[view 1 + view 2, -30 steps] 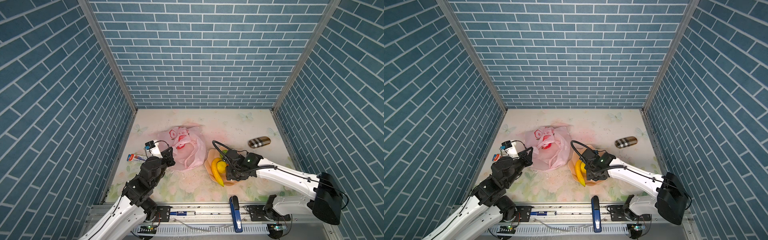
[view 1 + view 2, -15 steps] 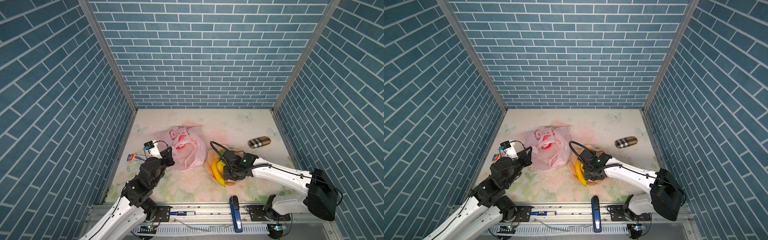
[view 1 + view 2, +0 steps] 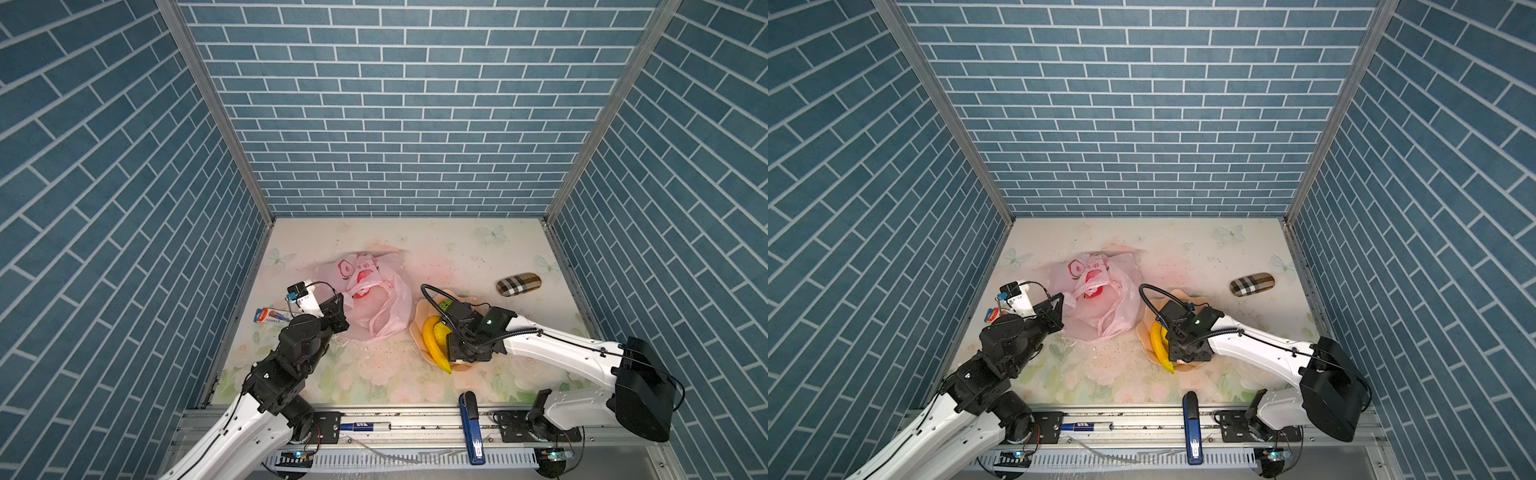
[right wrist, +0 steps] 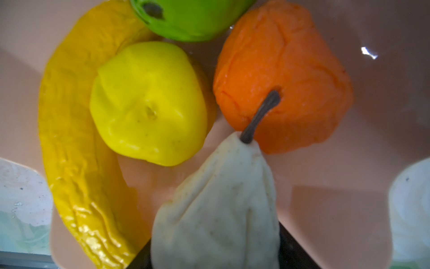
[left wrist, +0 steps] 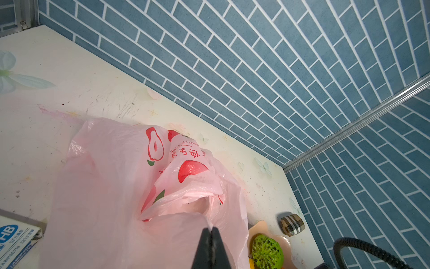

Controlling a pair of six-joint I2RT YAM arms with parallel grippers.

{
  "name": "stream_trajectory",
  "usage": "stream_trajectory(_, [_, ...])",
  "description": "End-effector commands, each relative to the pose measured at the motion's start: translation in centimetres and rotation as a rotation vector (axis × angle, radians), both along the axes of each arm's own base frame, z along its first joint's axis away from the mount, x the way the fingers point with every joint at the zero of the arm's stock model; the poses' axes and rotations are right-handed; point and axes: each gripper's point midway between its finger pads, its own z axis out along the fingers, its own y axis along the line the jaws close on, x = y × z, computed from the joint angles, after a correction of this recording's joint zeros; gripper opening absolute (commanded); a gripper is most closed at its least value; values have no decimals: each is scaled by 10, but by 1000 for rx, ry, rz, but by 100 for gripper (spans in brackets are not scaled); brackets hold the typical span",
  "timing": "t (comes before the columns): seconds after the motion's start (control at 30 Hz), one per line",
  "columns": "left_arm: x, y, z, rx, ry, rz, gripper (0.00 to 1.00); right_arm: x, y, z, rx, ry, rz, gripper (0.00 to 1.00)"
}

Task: Take fruits out of the plastic bag
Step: Place the fruit on the plate.

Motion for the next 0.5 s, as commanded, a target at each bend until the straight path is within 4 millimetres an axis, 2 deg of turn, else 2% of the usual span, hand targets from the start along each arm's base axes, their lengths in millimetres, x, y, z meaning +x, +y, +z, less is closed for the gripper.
stream_trajectory(0.0, [-1,1,3,7,-18,5,0,-1,-14,11,-27,-19,-55,67])
stream_trajectory(0.3, [0,1,5,4,-26,5,0,1,-15,29,-26,-43,-48,70])
stream_trajectory(0.47, [-3,8,9,27,-33,25,0,18,4,72,43,-146,22,65])
